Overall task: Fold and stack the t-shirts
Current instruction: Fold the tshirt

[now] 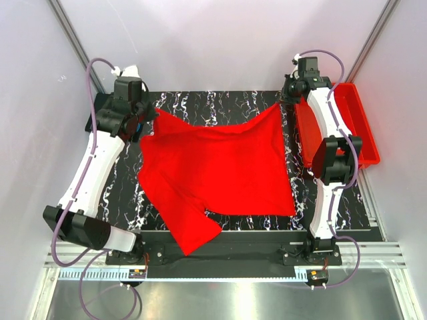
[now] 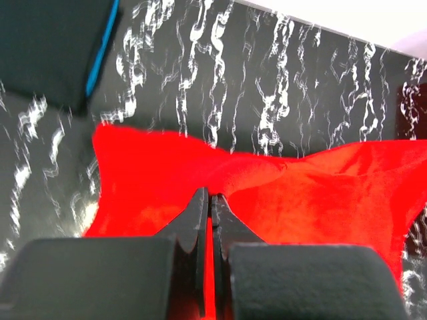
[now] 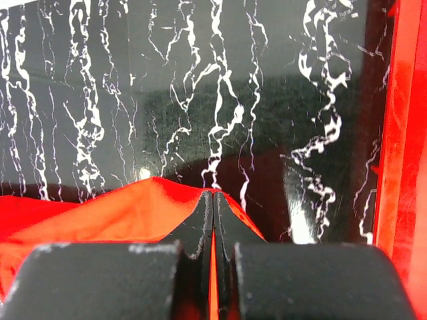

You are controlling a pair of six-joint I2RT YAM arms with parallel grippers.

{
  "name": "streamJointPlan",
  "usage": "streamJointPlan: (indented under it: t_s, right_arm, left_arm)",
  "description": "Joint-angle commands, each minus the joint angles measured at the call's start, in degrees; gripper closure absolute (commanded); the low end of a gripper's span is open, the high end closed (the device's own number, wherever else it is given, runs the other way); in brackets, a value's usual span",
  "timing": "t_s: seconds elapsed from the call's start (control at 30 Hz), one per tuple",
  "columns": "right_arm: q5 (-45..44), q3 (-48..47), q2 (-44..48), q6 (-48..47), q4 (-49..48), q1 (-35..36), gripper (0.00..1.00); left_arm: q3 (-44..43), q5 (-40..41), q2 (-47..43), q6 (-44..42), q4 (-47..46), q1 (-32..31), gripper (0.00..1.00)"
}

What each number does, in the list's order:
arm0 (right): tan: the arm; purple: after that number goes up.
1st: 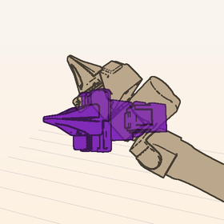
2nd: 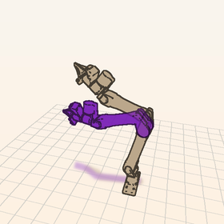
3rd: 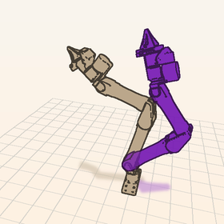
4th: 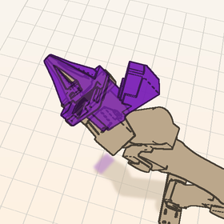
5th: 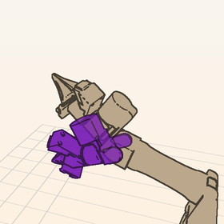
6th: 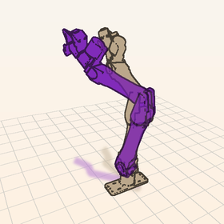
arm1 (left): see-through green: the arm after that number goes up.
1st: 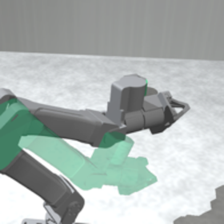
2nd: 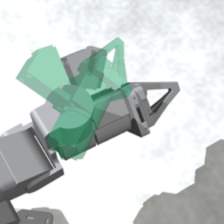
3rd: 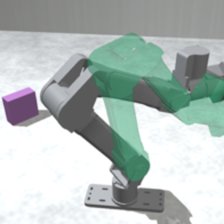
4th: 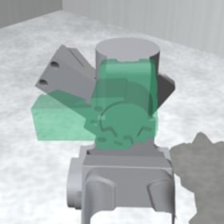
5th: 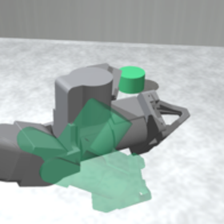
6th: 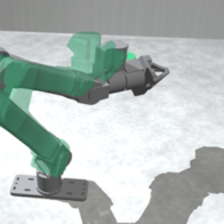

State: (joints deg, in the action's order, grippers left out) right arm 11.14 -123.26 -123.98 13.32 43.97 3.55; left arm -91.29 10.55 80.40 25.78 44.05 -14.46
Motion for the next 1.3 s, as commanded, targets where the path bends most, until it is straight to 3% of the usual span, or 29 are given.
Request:
streamJointPlan:
  t_s: [0.0,0.33,0.5,0.63,0.77,0.97,1.27]
  right_arm:
    - [2.2,0.1,0.5,-4.2,-4.6,-0.9,1.00]
    - [11.8,3.1,1.3,-8.1,-9.4,-5.0,1.00]
    - [14.0,4.3,0.7,-2.7,-12.0,-6.9,1.00]
    - [18.6,0.7,-2.6,3.7,-10.5,-6.9,1.00]
    - [20.8,1.3,-2.8,9.4,-10.2,-6.8,1.00]
    - [21.2,-2.0,-4.3,8.6,-0.7,-6.8,1.00]
    - [15.9,5.4,1.1,7.6,6.7,-6.8,1.00]
  left_arm:
    - [-4.6,-0.6,1.6,-9.9,-7.2,0.2,1.00]
    - [-8.3,12.3,4.8,-14.4,-14.8,0.5,1.00]
    - [-10.3,10.7,8.1,-16.3,-18.3,0.7,1.00]
    - [-15.8,8.5,12.1,-15.6,-15.6,0.7,1.00]
    - [-15.1,6.6,12.2,-14.6,-14.3,0.7,1.00]
    - [-13.9,4.7,11.9,-13.7,-11.1,0.7,1.00]
    - [-5.8,2.4,6.6,-7.4,-4.9,0.7,1.00]
